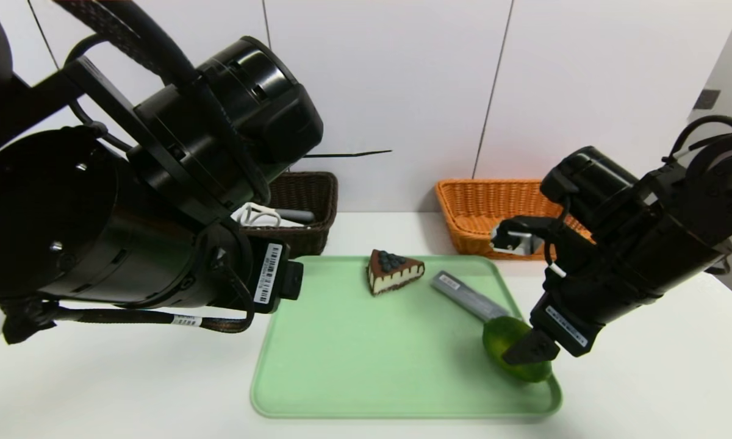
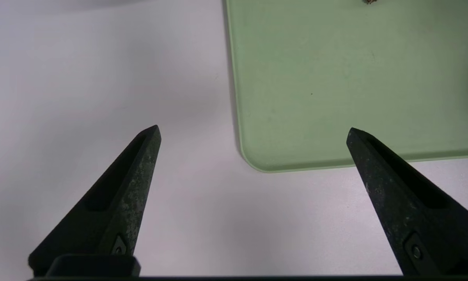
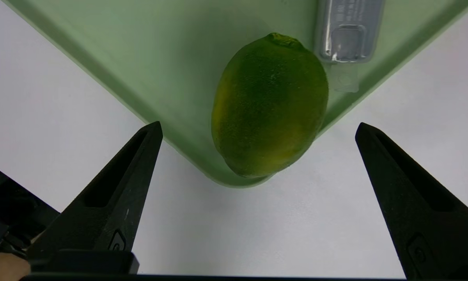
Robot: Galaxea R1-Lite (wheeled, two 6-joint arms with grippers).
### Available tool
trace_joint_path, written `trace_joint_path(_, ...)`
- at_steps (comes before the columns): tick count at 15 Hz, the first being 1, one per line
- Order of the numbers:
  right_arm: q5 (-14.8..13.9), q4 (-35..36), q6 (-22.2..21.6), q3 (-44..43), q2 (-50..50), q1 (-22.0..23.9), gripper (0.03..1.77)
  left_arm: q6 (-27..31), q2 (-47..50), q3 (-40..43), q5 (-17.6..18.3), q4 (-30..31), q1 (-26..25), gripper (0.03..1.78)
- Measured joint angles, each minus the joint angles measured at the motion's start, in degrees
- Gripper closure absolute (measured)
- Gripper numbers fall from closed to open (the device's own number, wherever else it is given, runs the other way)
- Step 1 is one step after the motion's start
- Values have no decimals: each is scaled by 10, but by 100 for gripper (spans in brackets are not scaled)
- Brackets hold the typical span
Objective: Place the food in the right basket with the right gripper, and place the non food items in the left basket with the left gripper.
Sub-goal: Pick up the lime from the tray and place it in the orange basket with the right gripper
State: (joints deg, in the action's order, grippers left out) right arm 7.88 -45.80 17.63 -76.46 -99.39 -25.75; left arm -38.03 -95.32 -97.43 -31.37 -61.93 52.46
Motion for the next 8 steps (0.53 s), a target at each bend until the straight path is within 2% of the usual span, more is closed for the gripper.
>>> trace_joint_path(8, -5, 10, 0, 8, -48, -7, 9, 1, 0, 0, 0, 0, 0, 12)
